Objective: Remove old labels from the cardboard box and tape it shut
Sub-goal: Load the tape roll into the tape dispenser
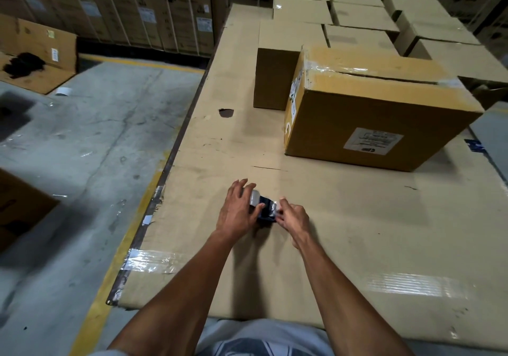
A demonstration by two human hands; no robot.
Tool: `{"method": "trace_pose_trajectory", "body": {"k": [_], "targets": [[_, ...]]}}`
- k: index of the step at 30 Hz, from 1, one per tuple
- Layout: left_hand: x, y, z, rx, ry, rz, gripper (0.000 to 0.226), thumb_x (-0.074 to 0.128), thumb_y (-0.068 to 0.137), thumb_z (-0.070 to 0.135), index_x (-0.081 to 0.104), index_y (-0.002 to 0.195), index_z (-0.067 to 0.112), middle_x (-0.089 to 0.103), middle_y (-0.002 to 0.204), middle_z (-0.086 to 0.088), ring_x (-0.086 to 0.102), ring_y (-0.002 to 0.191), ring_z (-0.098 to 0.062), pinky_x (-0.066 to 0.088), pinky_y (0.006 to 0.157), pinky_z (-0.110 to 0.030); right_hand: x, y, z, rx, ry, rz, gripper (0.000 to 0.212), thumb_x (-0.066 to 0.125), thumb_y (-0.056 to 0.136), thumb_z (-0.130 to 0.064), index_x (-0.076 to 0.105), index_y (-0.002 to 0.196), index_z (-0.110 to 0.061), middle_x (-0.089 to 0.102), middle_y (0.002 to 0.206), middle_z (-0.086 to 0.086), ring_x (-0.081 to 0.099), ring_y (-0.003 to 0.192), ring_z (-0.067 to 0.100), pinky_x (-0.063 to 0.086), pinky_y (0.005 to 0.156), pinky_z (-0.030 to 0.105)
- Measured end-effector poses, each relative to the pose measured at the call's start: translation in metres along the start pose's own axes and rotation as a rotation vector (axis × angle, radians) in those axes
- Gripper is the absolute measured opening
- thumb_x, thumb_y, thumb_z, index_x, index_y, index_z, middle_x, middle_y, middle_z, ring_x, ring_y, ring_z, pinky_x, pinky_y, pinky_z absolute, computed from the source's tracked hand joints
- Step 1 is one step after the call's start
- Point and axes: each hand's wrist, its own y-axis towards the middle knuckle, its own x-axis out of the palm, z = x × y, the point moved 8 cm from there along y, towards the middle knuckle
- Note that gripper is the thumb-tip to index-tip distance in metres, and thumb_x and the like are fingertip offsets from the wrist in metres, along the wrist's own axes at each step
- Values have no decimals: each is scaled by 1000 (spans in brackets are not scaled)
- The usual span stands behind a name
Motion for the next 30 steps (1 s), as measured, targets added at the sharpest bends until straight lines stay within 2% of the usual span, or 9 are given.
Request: {"method": "trace_pose_trajectory", "body": {"k": [2,7,12,16,21,23,25,27,30], "targets": [[0,1,-1,-2,6,-1,64,63,103,50,46,156,19,35,169,-10,25,160,-32,39,124,-53,-2,6,-2,-47,-218,35,63,69,74,-70,69,64,-7,70,61,1,71,66,25,58,70,38],[1,1,-1,13,36,-3,65,60,104,53,44,157,19,35,169,-10,25,160,-31,37,126,-51,-5,-3,-26,-125,-440,181,33,77,86,-36,71,66,-11,78,77,10,73,81,33,60,78,40],[4,4,-3,-6,59,-2,72,58,101,63,44,155,18,38,165,-14,27,158,-33,40,123,-51,-3,2,-30,-156,-506,202,33,73,92,-31,79,74,-5,80,83,13,73,86,33,56,78,34],[4,7,0,-23,26,-7,65,58,104,53,43,155,16,36,166,-17,28,158,-35,40,122,-53,-3,10,-27,-128,-501,197,24,77,89,-28,81,76,-7,81,89,11,75,92,32,59,82,35],[2,12,-10,-55,-130,3,60,59,106,49,43,155,19,35,166,-11,33,154,-30,39,124,-48,-8,20,-18,-52,-355,203,27,79,76,-13,68,52,-14,76,65,3,78,75,28,65,79,46],[0,14,-19,-69,-244,3,58,59,106,48,44,155,21,39,164,-10,39,152,-30,39,123,-47,-9,26,-11,-12,-189,176,19,78,73,-9,68,57,-12,76,65,6,79,72,29,66,78,51],[-3,16,-25,-75,-305,0,57,58,107,49,43,156,22,41,163,-7,41,150,-28,39,123,-48,-5,26,-8,14,-57,143,21,78,81,-7,66,65,-11,77,70,11,79,74,31,66,81,51],[-5,19,-26,-69,-276,7,59,58,107,50,42,157,22,39,165,-7,41,151,-28,40,122,-47,-2,25,-8,20,-9,117,21,75,90,-8,66,70,-9,76,72,12,79,76,31,66,82,50],[-5,23,-21,-77,-121,20,67,55,105,56,38,161,23,32,171,-7,38,154,-29,46,117,-47,-1,27,-9,7,26,104,17,73,90,-6,67,75,-7,76,82,15,77,72,26,66,81,48]]}}
